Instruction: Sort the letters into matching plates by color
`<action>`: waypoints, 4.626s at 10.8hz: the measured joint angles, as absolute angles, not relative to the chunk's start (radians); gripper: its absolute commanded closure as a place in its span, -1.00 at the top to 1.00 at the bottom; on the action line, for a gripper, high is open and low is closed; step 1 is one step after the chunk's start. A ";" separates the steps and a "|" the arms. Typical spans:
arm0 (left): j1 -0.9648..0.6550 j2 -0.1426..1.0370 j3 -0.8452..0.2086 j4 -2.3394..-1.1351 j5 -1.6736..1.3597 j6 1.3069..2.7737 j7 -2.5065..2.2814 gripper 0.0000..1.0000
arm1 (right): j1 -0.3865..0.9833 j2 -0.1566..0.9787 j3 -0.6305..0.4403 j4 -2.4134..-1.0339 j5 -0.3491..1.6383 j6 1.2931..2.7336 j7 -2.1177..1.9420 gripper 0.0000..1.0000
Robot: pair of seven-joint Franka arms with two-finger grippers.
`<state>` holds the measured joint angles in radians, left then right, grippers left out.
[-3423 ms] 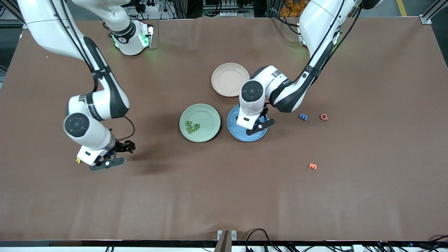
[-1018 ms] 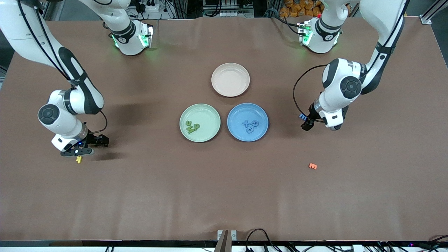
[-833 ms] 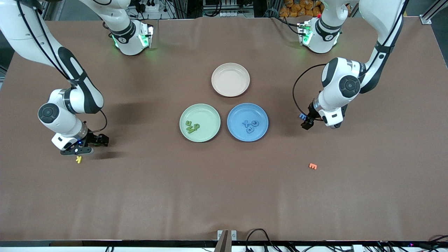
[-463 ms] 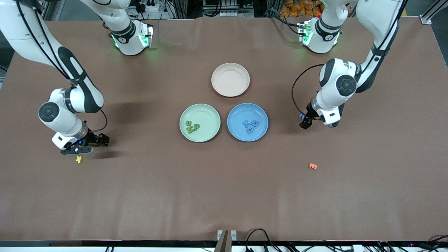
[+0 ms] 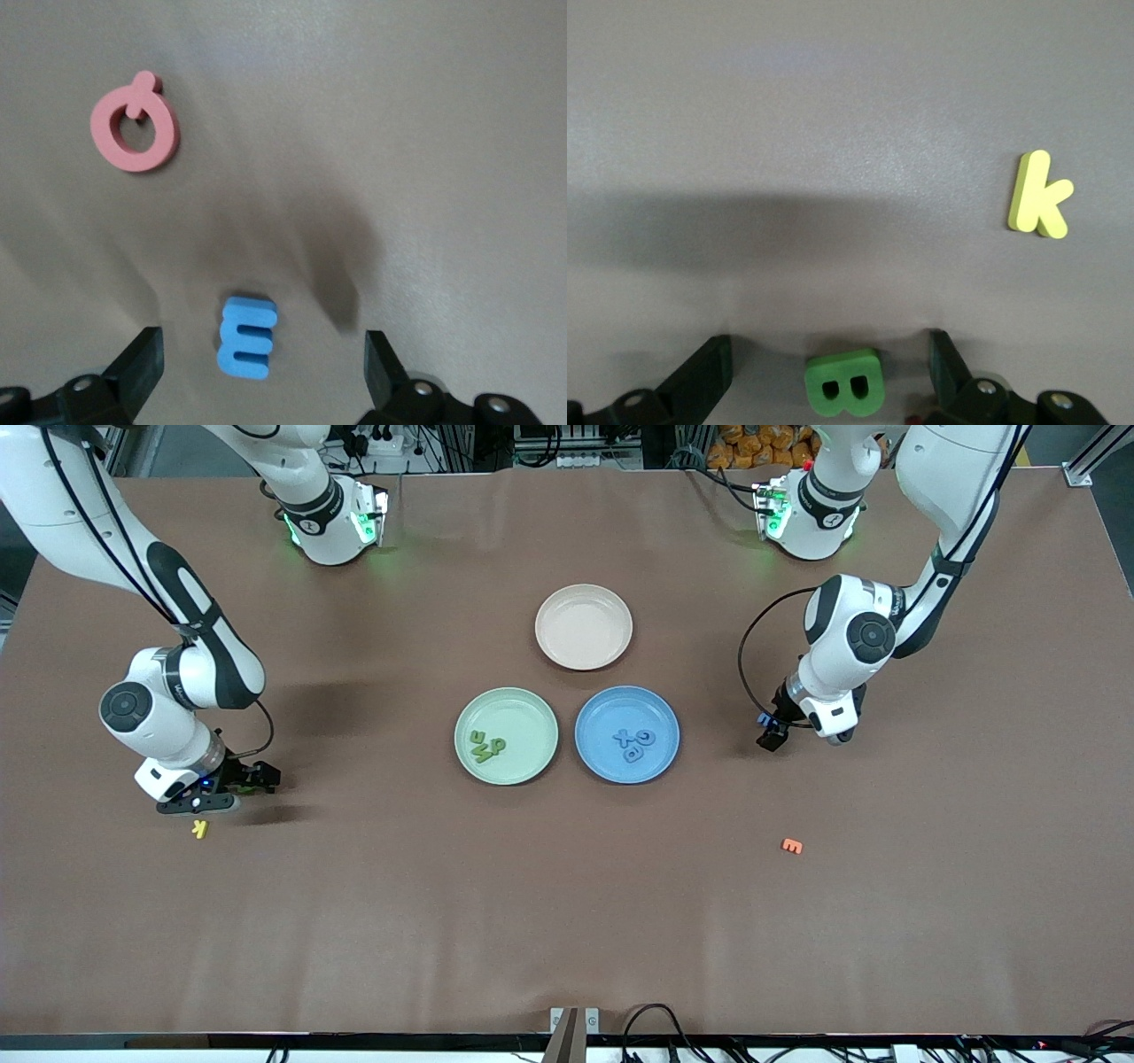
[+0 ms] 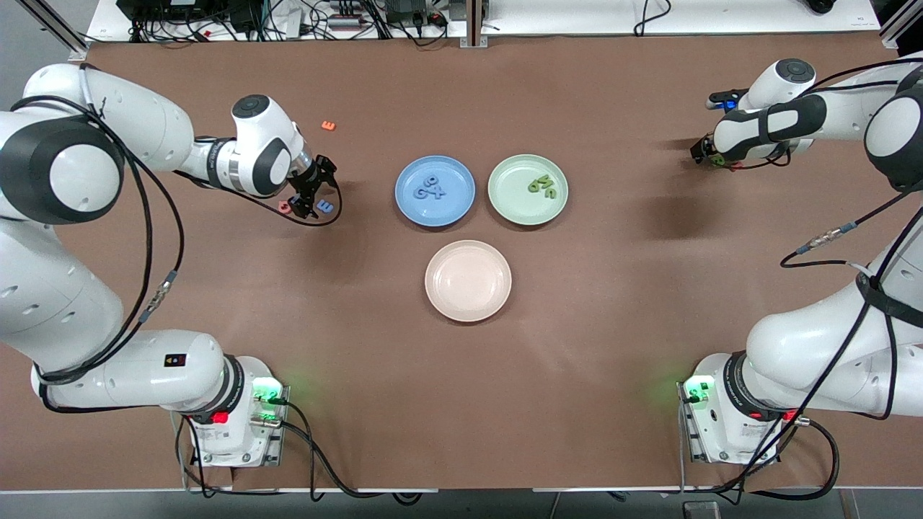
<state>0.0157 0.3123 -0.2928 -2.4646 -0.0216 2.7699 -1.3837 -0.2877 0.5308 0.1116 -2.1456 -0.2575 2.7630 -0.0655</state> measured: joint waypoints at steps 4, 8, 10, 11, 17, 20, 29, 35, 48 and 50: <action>0.019 0.325 -0.287 -2.468 -0.007 2.789 -1.384 1.00 | -0.303 0.527 0.127 -2.156 -0.258 2.767 -0.065 1.00; 0.012 0.336 -0.287 -2.468 -0.005 2.797 -1.383 1.00 | -0.324 0.521 0.141 -2.158 -0.258 2.767 -0.065 1.00; 0.003 0.341 -0.288 -2.468 -0.005 2.802 -1.383 1.00 | -0.338 0.521 0.152 -2.159 -0.258 2.767 -0.065 1.00; 0.001 0.343 -0.288 -2.468 -0.005 2.808 -1.383 1.00 | -0.343 0.521 0.156 -2.159 -0.258 2.767 -0.065 1.00; 0.001 0.341 -0.286 -2.463 -0.002 2.830 -1.383 -1.00 | -0.362 0.520 0.170 -2.159 -0.258 2.768 -0.066 0.36; 0.001 0.333 -0.285 -2.463 0.019 2.833 -1.383 -1.00 | -0.375 0.511 0.177 -2.162 -0.258 2.767 -0.066 0.29; -0.026 0.331 -0.282 -2.246 0.083 2.640 -1.390 -1.00 | -0.385 0.505 0.180 -2.171 -0.258 2.769 -0.066 0.20; -0.187 0.380 -0.284 -2.104 0.083 2.544 -1.536 -1.00 | -0.400 0.497 0.189 -2.185 -0.260 2.777 -0.066 -0.34; -0.419 0.491 -0.285 -1.994 -0.001 2.538 -1.692 0.11 | -0.396 0.487 0.263 -2.181 -0.275 2.779 -0.046 -0.55; -0.441 0.509 -0.284 -1.981 -0.006 2.537 -1.693 1.00 | -0.354 0.479 0.270 -2.175 -0.275 2.779 0.007 -0.55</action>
<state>-0.4407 0.5085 -0.2844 -1.9813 -0.0056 2.5375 -1.6931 -0.3541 0.4791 0.2697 -2.1751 -0.2753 2.7790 0.0070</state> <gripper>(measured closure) 0.683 0.648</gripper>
